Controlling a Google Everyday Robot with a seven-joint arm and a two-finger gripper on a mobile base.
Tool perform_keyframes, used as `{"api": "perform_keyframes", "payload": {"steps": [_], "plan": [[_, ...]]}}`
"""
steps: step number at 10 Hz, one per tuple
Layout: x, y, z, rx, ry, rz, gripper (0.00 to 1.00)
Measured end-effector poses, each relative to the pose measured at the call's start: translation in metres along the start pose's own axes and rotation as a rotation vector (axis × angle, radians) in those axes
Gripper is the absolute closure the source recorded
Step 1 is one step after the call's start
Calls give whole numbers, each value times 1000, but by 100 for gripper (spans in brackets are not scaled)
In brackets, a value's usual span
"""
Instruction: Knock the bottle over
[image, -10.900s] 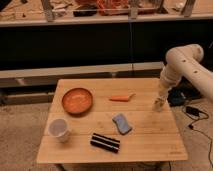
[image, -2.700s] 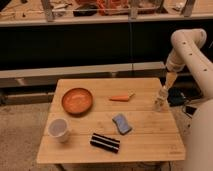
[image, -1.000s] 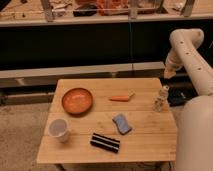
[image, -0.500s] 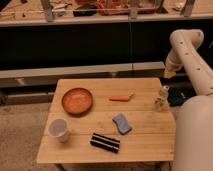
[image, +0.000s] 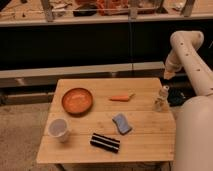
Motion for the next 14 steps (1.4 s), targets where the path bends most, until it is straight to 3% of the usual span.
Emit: {"api": "perform_keyframes", "payload": {"steps": [14], "plan": [[2,3,20,-10,-52,25,100]]}}
